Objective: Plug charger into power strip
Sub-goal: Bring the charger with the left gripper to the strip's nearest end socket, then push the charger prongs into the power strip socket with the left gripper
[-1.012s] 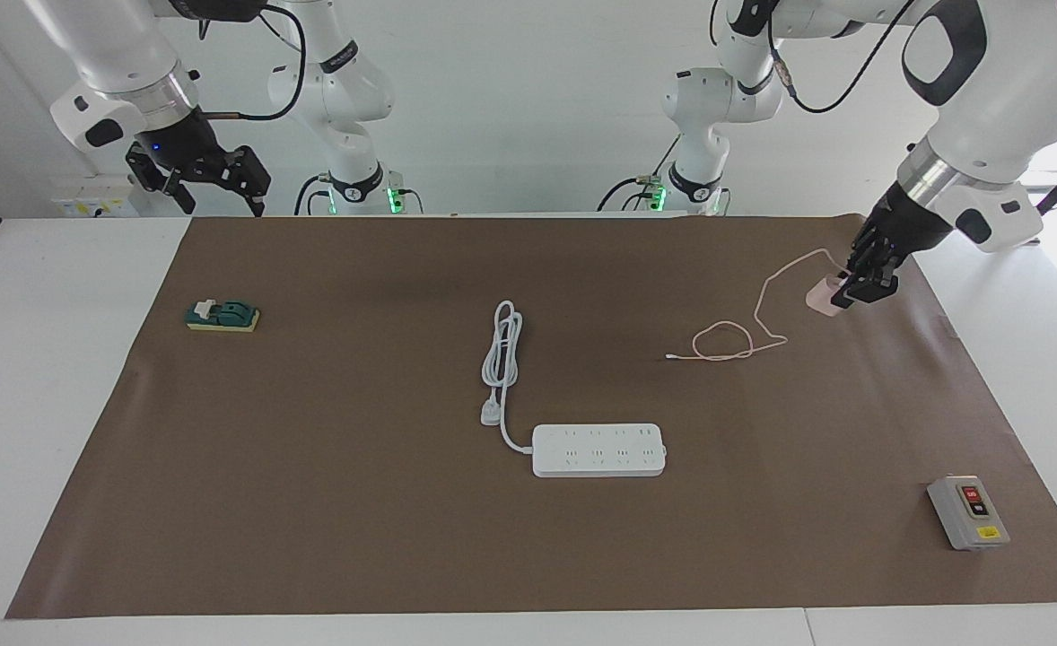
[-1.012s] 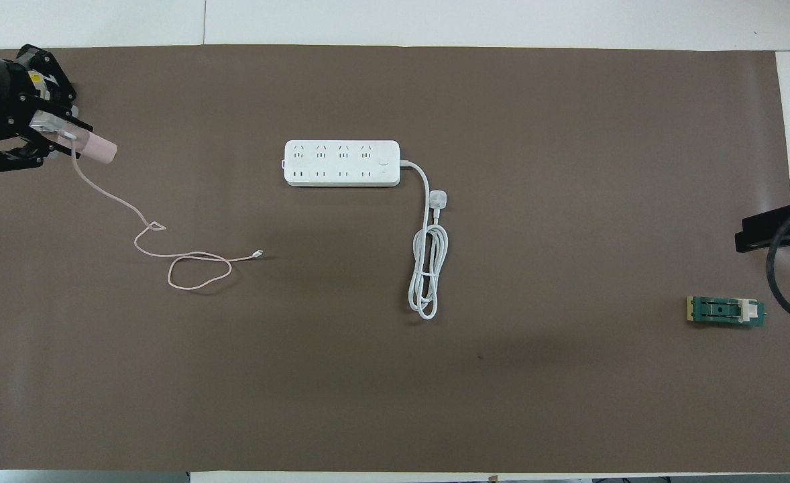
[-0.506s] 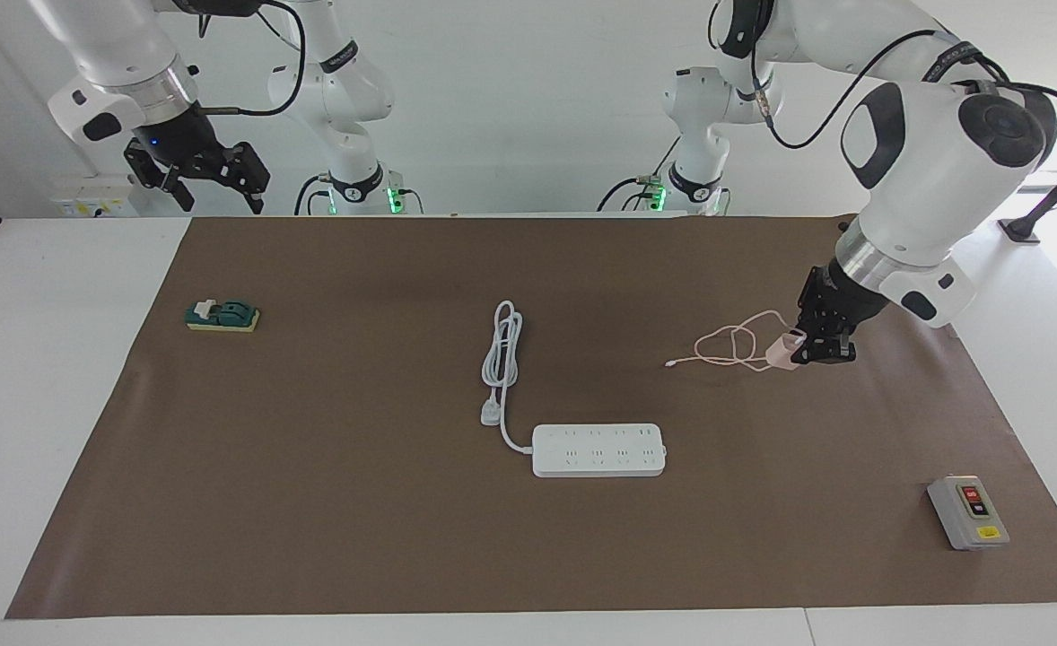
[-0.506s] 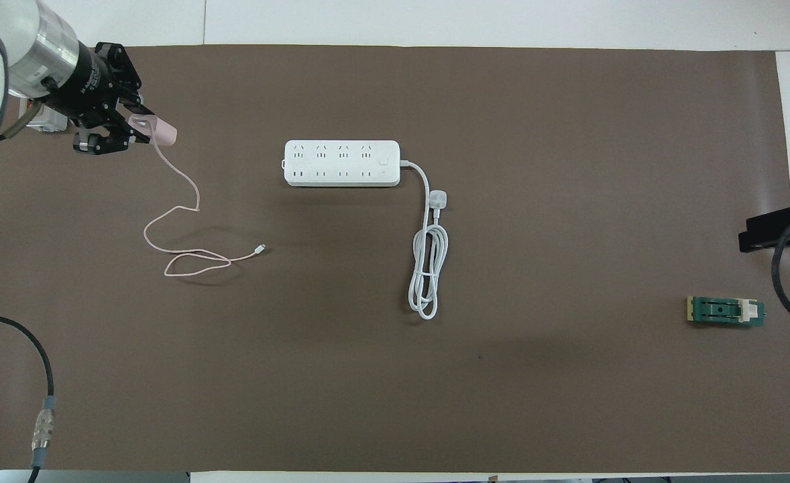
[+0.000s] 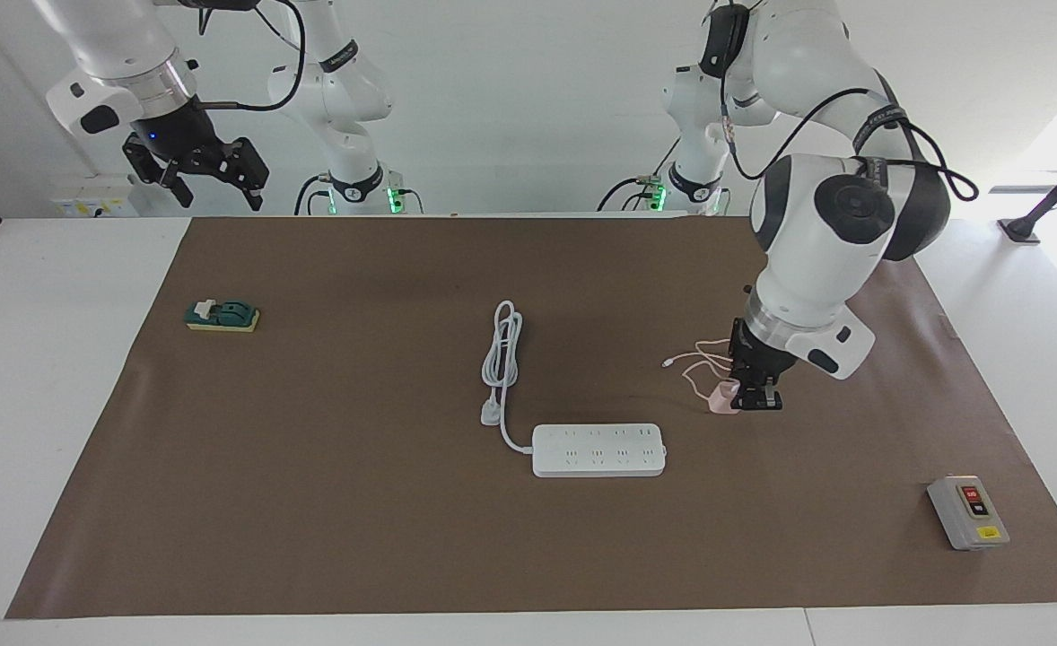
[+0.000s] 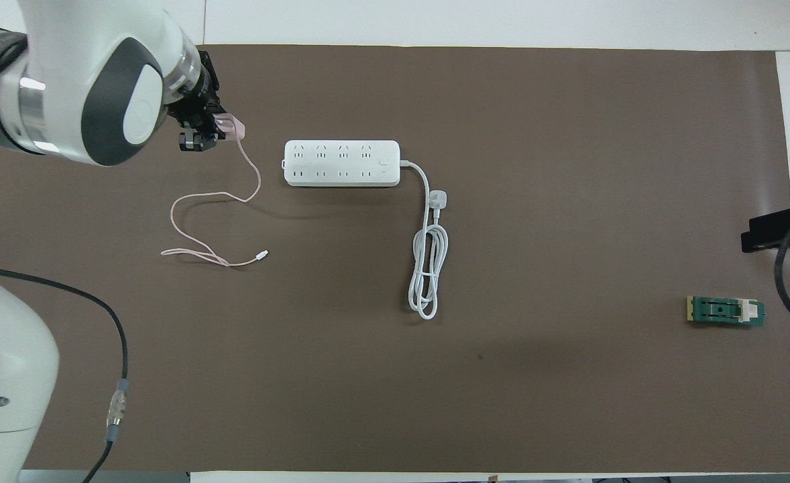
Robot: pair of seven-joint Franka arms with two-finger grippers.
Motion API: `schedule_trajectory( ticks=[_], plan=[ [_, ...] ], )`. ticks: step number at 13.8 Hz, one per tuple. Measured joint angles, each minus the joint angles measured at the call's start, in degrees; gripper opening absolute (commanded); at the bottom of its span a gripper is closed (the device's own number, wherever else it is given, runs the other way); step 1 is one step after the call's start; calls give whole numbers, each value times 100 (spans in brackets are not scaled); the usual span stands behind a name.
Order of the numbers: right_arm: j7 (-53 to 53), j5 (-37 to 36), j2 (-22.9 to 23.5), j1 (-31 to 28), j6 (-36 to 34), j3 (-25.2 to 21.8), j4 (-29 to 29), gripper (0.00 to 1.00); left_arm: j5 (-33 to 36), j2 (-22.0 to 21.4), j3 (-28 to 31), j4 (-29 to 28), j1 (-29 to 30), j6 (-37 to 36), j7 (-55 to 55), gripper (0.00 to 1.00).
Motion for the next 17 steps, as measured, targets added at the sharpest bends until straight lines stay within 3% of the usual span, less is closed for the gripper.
schedule_trajectory(
  ticks=[17],
  plan=[
    [0,0,-12,0,0,39,0,100,282,398,6,-910,-593,935,-996,0]
  ],
)
